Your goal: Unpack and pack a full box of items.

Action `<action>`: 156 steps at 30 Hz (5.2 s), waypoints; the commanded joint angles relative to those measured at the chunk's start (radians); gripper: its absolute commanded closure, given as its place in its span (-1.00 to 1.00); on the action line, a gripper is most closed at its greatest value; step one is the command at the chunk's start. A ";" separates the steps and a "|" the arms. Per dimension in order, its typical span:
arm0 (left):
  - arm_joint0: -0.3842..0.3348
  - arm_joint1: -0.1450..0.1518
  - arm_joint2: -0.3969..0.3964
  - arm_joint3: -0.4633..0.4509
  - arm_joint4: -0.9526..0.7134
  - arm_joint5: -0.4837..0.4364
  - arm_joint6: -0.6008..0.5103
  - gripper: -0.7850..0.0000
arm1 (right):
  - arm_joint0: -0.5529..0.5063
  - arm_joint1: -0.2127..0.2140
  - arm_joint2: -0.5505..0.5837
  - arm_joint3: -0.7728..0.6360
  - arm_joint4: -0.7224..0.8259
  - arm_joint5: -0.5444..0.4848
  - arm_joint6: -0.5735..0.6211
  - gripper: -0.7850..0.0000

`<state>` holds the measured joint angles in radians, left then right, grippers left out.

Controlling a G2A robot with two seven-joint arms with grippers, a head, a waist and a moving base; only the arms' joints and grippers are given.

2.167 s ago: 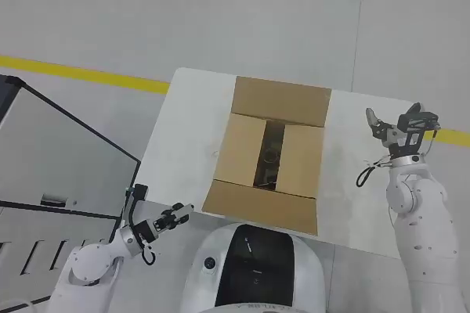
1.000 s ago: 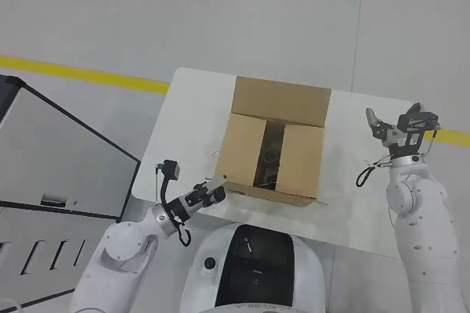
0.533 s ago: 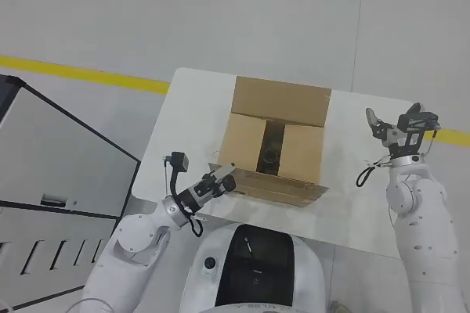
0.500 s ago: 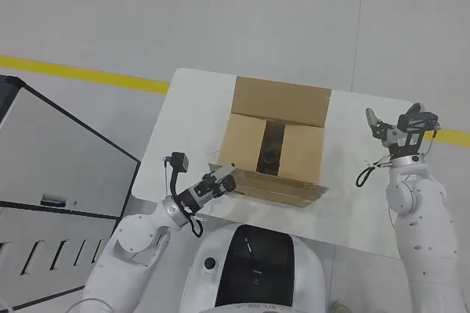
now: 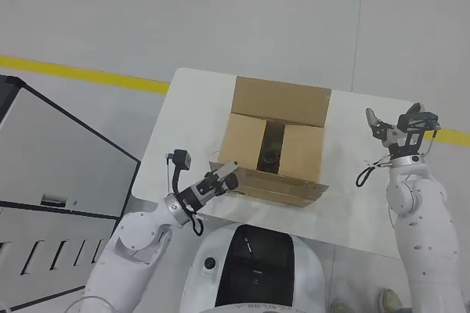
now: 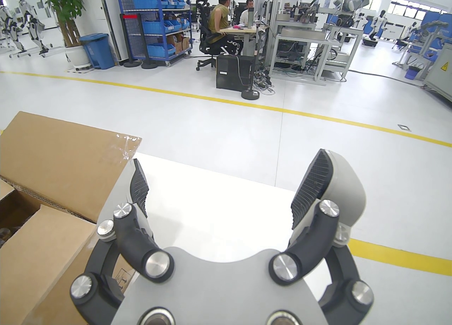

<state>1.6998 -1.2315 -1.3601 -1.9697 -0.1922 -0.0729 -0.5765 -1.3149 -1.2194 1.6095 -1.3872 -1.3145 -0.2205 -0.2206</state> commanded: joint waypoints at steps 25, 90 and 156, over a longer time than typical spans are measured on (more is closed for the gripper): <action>-0.060 -0.012 0.086 0.100 0.003 -0.021 0.181 -1.00 | 0.449 -0.066 -0.294 0.616 -0.052 0.038 0.043 -1.00; -0.223 -0.043 0.162 0.326 -0.021 -0.040 0.335 -1.00 | 0.190 0.049 -0.322 0.239 -0.414 -0.421 -0.314 -1.00; -0.383 -0.085 0.202 0.524 0.066 -0.112 0.370 -1.00 | 0.163 0.118 -0.171 0.031 1.307 -0.420 0.925 -1.00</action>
<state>1.3173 -1.3165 -1.1577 -1.4491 -0.1255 -0.1855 -0.2065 -1.1451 -1.0991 1.4455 -1.3543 0.0043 -0.6499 0.7173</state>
